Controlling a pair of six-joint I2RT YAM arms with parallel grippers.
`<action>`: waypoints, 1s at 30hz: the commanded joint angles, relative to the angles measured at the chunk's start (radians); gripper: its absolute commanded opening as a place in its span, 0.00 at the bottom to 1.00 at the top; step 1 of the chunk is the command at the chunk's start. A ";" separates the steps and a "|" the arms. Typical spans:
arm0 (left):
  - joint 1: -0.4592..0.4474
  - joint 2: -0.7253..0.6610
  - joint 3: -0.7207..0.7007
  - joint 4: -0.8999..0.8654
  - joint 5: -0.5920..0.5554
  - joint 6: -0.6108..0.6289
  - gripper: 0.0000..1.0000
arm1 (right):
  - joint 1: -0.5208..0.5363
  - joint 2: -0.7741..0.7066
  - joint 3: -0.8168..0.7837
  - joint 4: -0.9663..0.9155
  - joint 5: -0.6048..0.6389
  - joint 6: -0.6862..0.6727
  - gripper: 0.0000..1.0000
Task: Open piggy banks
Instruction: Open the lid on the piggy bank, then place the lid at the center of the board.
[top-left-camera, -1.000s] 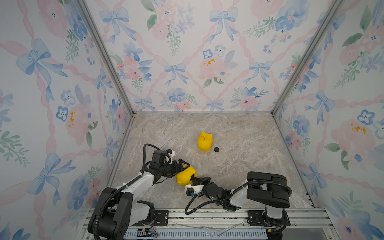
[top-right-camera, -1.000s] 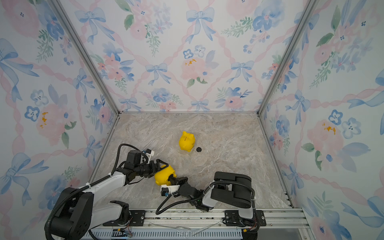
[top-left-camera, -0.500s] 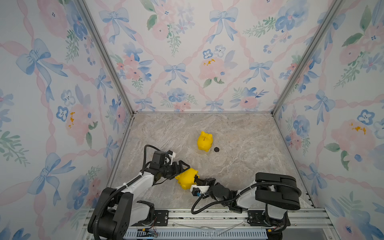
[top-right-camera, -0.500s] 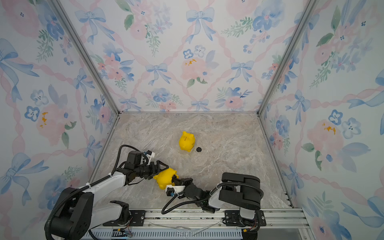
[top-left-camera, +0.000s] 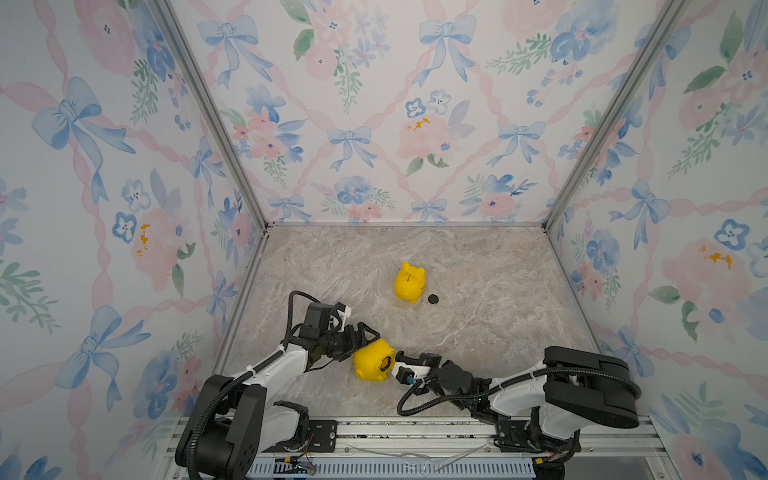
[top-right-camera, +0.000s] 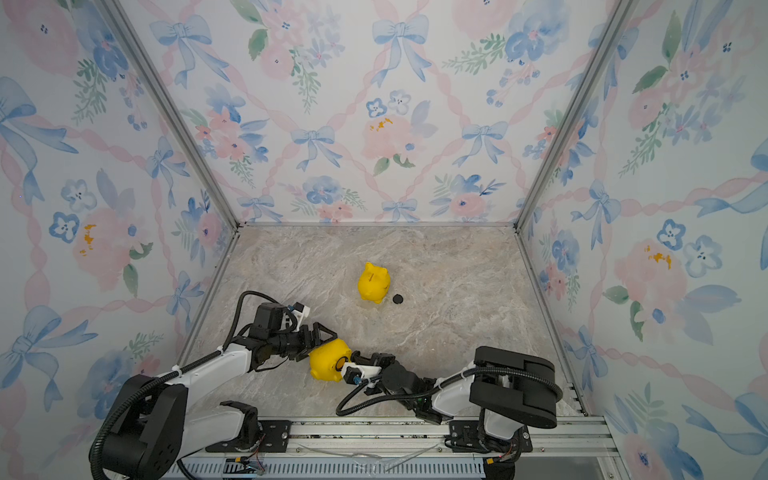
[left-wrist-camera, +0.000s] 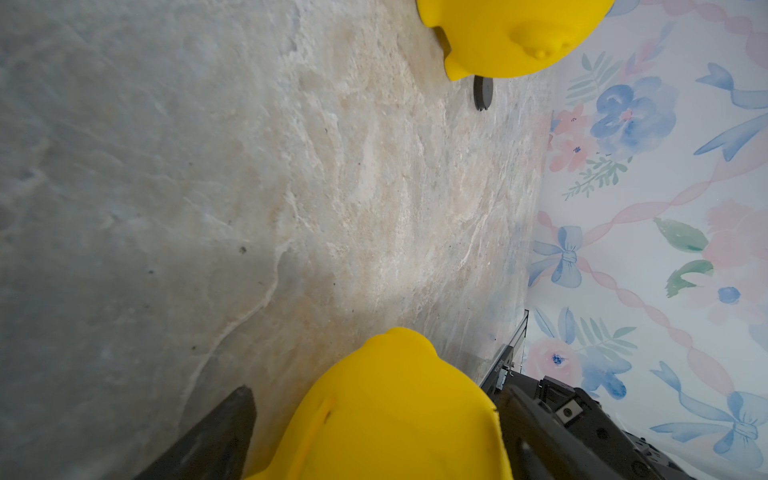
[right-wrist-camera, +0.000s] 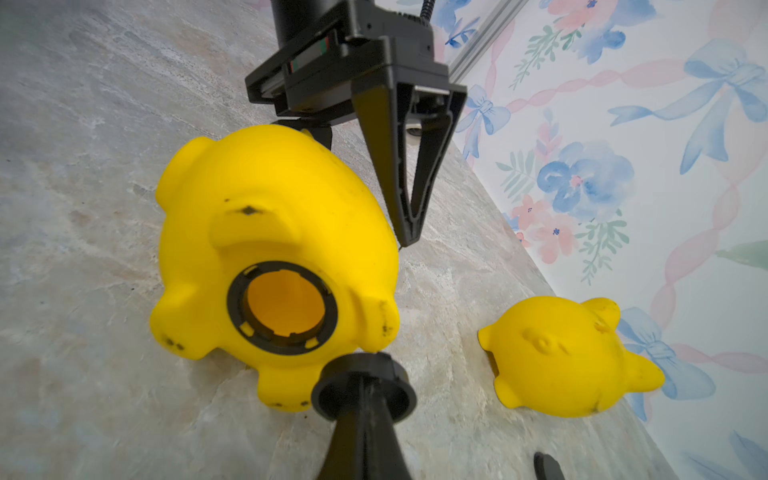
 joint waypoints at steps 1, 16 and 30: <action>0.008 -0.021 -0.013 -0.020 0.020 0.006 0.94 | -0.036 -0.121 -0.009 -0.195 -0.051 0.156 0.00; 0.017 -0.040 -0.017 0.010 0.041 0.002 0.94 | -0.450 -0.619 0.157 -1.197 -0.365 0.624 0.01; 0.036 -0.108 -0.026 0.037 0.048 -0.006 0.94 | -0.678 -0.160 0.563 -1.664 -0.480 0.760 0.01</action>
